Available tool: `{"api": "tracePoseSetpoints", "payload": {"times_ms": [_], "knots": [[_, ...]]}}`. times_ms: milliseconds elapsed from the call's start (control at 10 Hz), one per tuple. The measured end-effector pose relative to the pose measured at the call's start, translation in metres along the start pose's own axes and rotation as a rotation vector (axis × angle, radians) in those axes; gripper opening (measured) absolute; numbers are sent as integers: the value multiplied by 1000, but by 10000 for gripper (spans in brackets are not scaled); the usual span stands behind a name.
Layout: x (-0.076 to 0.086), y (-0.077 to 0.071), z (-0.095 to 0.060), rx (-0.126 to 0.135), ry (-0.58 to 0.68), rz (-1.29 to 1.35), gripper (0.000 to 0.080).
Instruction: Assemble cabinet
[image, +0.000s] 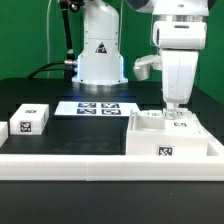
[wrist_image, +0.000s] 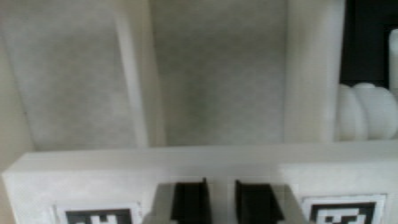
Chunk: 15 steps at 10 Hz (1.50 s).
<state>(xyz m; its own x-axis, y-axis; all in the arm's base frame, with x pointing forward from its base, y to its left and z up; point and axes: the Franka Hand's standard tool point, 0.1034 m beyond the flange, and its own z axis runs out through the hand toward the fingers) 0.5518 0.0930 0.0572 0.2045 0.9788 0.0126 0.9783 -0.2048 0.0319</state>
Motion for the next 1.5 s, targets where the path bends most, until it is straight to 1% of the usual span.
{"api": "tracePoseSetpoints", "payload": {"times_ms": [200, 300, 400, 800, 900, 1000, 1100, 1200, 1300, 1400, 1500], "knots": [[-1, 11, 0, -11, 7, -9, 69], [-2, 17, 0, -20, 12, -15, 69], [-4, 19, 0, -24, 14, -14, 69], [-4, 18, 0, -24, 15, -14, 70], [-4, 18, 0, -24, 14, -14, 229], [-4, 18, 0, -24, 14, -14, 229], [-4, 18, 0, -24, 14, -14, 364], [-4, 18, 0, -24, 14, -14, 548], [-4, 18, 0, -24, 14, -14, 548], [-4, 18, 0, -24, 14, -14, 682], [-4, 18, 0, -24, 14, -14, 775]]}}
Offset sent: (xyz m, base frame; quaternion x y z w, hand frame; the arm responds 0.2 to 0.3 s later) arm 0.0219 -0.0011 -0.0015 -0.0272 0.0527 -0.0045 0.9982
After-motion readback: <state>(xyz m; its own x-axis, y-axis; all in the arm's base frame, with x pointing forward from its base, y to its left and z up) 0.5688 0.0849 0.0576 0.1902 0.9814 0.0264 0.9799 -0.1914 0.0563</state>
